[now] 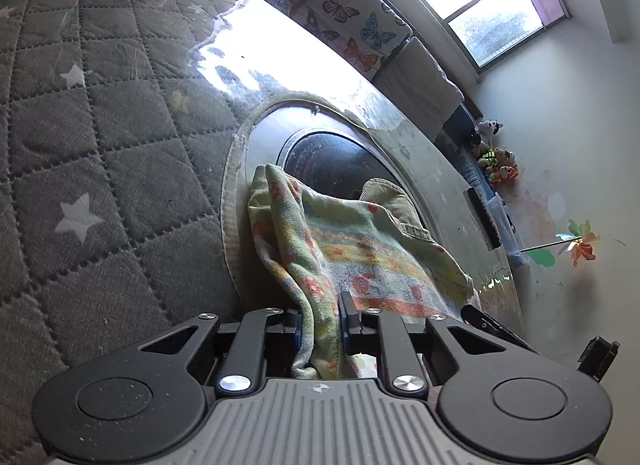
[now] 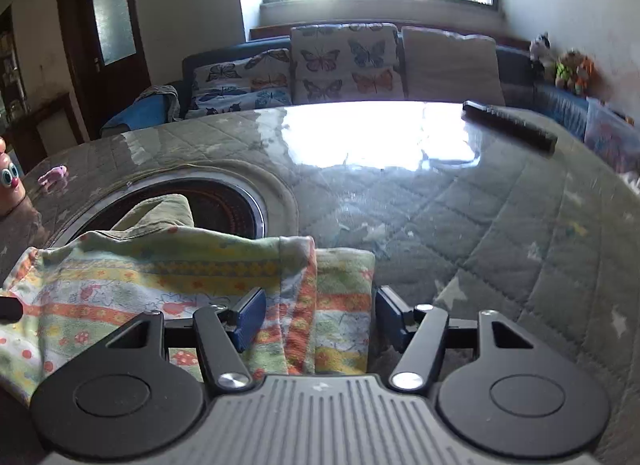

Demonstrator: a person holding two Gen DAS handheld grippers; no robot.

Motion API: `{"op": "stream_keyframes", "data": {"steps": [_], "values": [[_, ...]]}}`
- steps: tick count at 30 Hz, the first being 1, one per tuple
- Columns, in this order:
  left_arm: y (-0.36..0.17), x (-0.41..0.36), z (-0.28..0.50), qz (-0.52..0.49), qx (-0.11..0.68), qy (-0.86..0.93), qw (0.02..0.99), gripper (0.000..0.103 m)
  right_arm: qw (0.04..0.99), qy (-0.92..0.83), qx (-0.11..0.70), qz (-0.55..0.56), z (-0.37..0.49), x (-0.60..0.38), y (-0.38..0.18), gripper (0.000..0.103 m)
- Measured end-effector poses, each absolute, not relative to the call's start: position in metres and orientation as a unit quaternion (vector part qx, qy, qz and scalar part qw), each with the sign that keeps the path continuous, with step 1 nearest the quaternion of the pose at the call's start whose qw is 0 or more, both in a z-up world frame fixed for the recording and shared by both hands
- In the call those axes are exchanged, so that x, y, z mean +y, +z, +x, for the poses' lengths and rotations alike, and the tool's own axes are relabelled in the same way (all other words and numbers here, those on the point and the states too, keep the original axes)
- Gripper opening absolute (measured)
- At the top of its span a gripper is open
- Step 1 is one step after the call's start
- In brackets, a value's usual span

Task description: Fold clothes

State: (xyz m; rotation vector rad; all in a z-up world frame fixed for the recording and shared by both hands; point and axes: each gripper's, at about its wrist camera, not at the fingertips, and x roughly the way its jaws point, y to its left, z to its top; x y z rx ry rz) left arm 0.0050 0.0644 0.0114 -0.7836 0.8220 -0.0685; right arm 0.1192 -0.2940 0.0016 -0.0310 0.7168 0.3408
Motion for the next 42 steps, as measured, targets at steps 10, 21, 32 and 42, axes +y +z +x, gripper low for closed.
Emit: {"op": "stream_keyframes", "data": {"steps": [10,21,32,42], "values": [[0.016,0.058,0.006,-0.347,0.39,-0.022,0.853,0.017,0.924,0.178,0.338,-0.007,0.104,-0.282,0.003,0.016],[0.043,0.042,-0.003,-0.316,0.367,-0.022,0.875,0.013,0.933,0.182,0.307,0.042,0.082,-0.312,0.028,0.002],[0.064,0.005,-0.014,-0.286,0.354,-0.04,0.889,0.013,0.942,0.169,0.287,0.039,0.048,-0.346,0.045,0.001],[0.058,-0.001,-0.021,-0.274,0.366,-0.023,0.889,0.013,0.929,0.153,0.323,0.093,0.058,-0.369,0.014,0.002]]}}
